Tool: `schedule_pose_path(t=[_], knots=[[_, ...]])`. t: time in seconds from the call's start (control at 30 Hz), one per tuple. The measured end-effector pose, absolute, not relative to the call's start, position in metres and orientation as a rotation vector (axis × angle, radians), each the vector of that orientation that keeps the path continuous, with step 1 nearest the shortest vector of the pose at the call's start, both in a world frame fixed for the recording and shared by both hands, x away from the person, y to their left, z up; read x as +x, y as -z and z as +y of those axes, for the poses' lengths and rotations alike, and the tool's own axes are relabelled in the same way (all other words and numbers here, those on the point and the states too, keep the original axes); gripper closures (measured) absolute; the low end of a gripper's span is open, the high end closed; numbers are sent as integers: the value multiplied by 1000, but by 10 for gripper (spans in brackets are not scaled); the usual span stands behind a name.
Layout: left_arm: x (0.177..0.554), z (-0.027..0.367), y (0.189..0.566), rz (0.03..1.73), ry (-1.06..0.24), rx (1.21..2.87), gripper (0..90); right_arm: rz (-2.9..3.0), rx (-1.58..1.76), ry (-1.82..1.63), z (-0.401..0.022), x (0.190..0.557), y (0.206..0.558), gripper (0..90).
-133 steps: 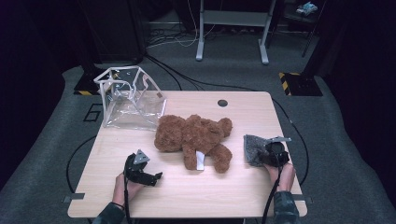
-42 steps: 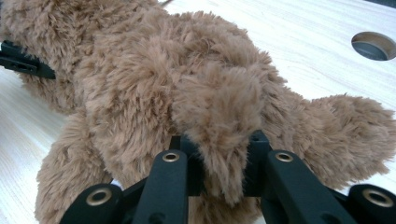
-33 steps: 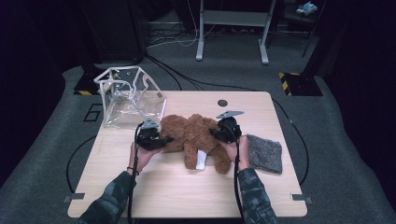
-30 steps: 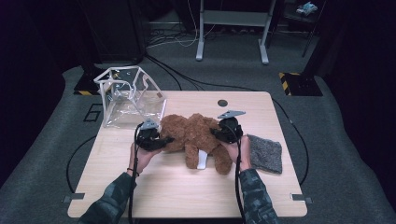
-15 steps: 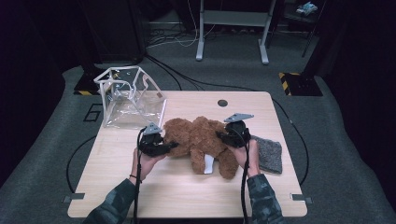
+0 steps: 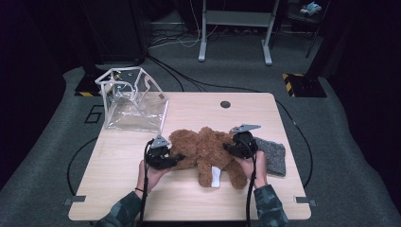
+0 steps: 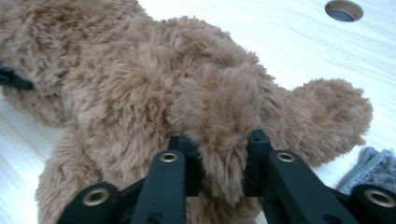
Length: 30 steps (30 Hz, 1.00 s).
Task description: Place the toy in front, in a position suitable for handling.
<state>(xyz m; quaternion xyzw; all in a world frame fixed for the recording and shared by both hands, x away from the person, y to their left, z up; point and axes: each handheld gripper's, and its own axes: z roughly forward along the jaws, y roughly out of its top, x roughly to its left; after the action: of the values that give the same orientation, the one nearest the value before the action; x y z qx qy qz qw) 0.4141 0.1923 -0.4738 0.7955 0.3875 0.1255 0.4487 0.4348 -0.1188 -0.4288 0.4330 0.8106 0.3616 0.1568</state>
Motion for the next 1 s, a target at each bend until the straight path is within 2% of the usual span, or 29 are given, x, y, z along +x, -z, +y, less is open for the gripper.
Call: schedule_pose_path(t=[0.1,0.13,0.2,0.33,0.47,0.77,1.0], knots=[[413,192,473,967,-345,1966,441,2306,1253,-1053,-122,434,429,619],[412,193,473,967,-353,1967,377,2294,1268,-1062,-124,433,428,538],[410,195,472,962,-369,1955,303,2277,1273,-1079,-130,432,425,422],[405,202,469,949,-380,1948,244,2246,1298,-1134,-148,425,421,262],[401,213,470,954,-369,1941,216,2208,1335,-1146,-171,416,423,161],[396,230,491,960,-309,1976,221,2100,1516,-937,-217,411,456,149],[393,227,497,936,-337,1985,243,2067,1617,-855,-230,416,478,151]])
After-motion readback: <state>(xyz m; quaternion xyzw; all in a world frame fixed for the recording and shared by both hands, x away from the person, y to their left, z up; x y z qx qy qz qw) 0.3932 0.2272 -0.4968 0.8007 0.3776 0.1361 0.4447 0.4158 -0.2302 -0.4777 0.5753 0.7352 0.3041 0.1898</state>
